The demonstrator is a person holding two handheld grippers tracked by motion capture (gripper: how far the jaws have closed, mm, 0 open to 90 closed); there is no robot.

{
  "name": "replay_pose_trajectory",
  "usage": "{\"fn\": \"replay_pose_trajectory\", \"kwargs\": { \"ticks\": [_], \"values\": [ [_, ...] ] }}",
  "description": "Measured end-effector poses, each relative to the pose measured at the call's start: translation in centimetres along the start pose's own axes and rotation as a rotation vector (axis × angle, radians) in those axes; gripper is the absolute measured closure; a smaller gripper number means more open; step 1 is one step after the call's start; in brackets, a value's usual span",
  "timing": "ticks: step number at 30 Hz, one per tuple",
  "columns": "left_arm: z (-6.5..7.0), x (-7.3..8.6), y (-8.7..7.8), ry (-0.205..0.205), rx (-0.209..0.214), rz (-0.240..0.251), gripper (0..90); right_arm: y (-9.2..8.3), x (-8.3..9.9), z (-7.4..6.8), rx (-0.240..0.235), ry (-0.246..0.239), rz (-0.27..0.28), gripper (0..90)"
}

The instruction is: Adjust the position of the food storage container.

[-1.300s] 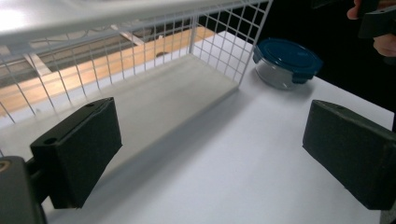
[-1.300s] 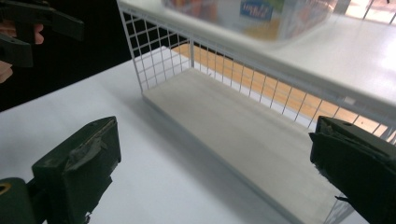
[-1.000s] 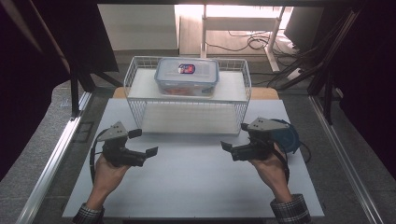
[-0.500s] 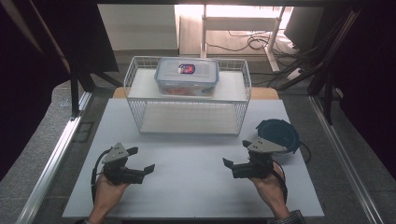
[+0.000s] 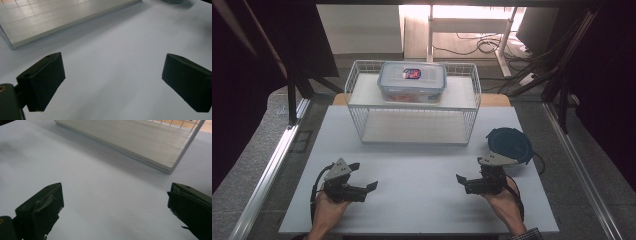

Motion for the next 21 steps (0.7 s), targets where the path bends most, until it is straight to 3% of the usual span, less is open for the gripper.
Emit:
{"fn": "replay_pose_trajectory", "kwargs": {
  "ticks": [5,7,10,12,15,17,21],
  "values": [
    [-0.2,0.0,0.1,-0.013,0.007,-0.002,3.9,-0.4,0.2,1.4,0.003,0.059,-0.027,0.2],
    [-0.3,0.1,0.2,-0.014,0.009,-0.006,4.0,-0.7,0.3,2.4,-0.004,0.080,-0.041,10.7],
    [-0.4,0.1,0.2,-0.019,0.014,-0.011,4.1,-1.6,0.2,4.4,0.027,0.109,-0.027,41.7],
    [-0.4,0.1,0.3,-0.019,0.019,-0.014,4.2,-2.3,0.4,6.3,0.027,0.129,-0.033,60.2],
    [-0.3,0.1,0.4,-0.019,0.022,-0.021,4.2,-3.0,0.8,9.5,0.081,0.144,-0.042,80.7],
    [-0.3,0.2,0.4,-0.015,0.020,-0.026,4.3,-3.3,0.9,11.4,0.114,0.168,-0.042,88.4],
    [-0.4,0.2,0.5,-0.019,0.023,-0.029,4.4,-3.6,1.0,15.7,0.213,0.223,-0.058,89.3]
  ]
}}
Point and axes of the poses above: each handheld gripper's, and its own axes: y roughly forward along the jaws, x roughly out of its underside, z roughly to its right, the point moved 8 cm from there along y, roughly forward along the jaws, and after that the axes turned 10 degrees about -y, right-handed, at the moved point
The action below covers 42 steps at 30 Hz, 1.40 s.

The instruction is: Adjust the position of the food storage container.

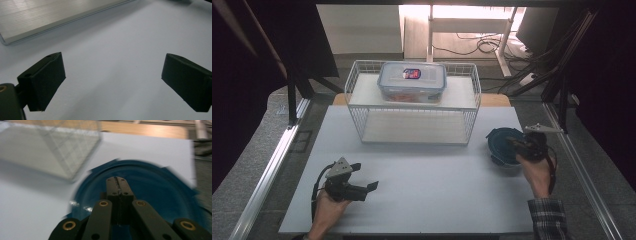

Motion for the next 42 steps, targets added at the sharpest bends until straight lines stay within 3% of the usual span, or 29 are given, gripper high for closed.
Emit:
{"fn": "replay_pose_trajectory", "kwargs": {
  "ticks": [1,4,9,14,18,21,26,30,34,42],
  "values": [
    [0.0,0.0,0.0,-0.001,0.003,0.000,4.4,0.4,-0.3,1.6,0.041,0.021,-0.010,89.3],
    [-0.1,0.1,0.0,-0.004,0.006,-0.003,4.5,1.2,-0.4,3.9,0.095,0.055,-0.018,89.3],
    [-0.3,0.1,0.1,-0.013,0.011,-0.007,4.5,2.7,0.0,6.7,0.172,0.060,-0.059,89.2],
    [-0.4,0.2,0.0,-0.010,0.012,-0.012,4.6,3.2,0.2,8.7,0.236,0.070,-0.074,89.2],
    [-0.4,0.2,0.0,-0.012,0.015,-0.016,4.6,3.8,0.9,9.6,0.259,0.068,-0.120,89.3],
    [-0.4,0.3,0.1,-0.012,0.018,-0.018,4.7,4.0,1.1,9.8,0.241,0.104,-0.117,89.6],
    [-0.3,0.3,0.2,-0.011,0.022,-0.024,4.7,4.0,1.1,9.6,0.207,0.143,-0.145,89.9],
    [-0.3,0.4,0.2,-0.009,0.021,-0.028,4.7,4.5,1.5,8.5,0.175,0.114,-0.175,90.0],
    [-0.3,0.4,0.2,-0.011,0.023,-0.028,4.7,4.8,1.8,6.1,0.105,0.103,-0.178,90.0],
    [-0.1,0.5,0.3,-0.007,0.023,-0.036,4.7,4.3,2.2,1.5,0.062,0.051,-0.170,89.9]
  ]
}}
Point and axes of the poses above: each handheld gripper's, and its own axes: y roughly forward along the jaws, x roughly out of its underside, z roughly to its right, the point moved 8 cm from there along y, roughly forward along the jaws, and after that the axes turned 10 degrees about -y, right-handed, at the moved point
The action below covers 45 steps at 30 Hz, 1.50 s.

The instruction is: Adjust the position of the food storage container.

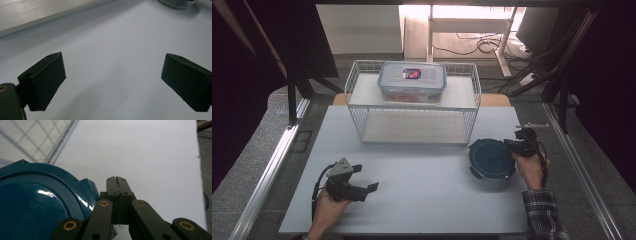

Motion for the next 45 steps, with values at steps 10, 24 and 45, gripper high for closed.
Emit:
{"fn": "replay_pose_trajectory", "kwargs": {
  "ticks": [10,24,45],
  "values": [
    [0.1,0.1,0.0,-0.001,0.001,-0.006,4.7,-1.2,1.3,-4.6,-0.099,-0.053,0.020,89.8],
    [0.6,0.3,0.4,-0.002,0.015,-0.021,4.6,-4.2,4.3,-5.4,-0.127,-0.013,0.043,89.8],
    [0.4,0.4,0.4,-0.024,0.020,-0.032,4.6,-4.5,4.6,-14.0,-0.274,-0.119,0.029,89.8]
  ]
}}
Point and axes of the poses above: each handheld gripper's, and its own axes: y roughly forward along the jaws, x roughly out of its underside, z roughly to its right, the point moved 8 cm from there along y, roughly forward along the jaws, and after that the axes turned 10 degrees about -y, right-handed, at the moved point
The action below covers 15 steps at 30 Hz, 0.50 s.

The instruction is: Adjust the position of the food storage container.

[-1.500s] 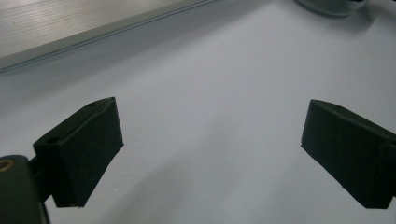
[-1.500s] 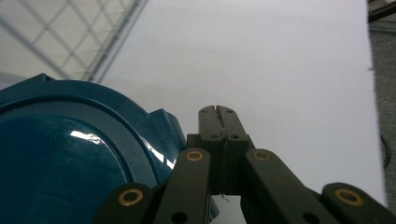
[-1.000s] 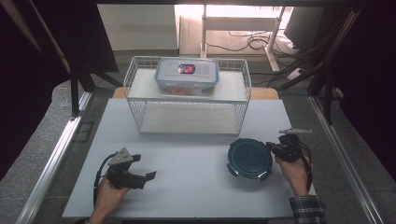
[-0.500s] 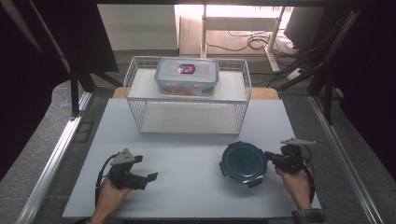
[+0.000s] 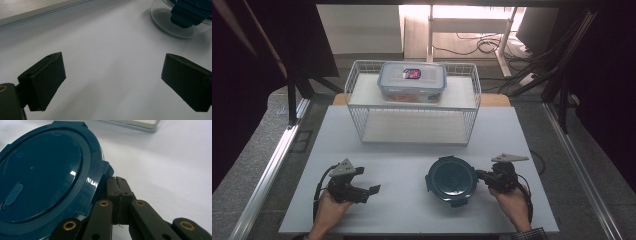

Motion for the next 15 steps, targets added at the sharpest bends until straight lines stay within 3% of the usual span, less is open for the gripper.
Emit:
{"fn": "replay_pose_trajectory", "kwargs": {
  "ticks": [15],
  "values": [
    [0.3,0.3,0.1,-0.006,0.005,-0.016,4.7,0.8,-0.3,-4.3,-0.080,-0.041,-0.004,89.7]
  ]
}}
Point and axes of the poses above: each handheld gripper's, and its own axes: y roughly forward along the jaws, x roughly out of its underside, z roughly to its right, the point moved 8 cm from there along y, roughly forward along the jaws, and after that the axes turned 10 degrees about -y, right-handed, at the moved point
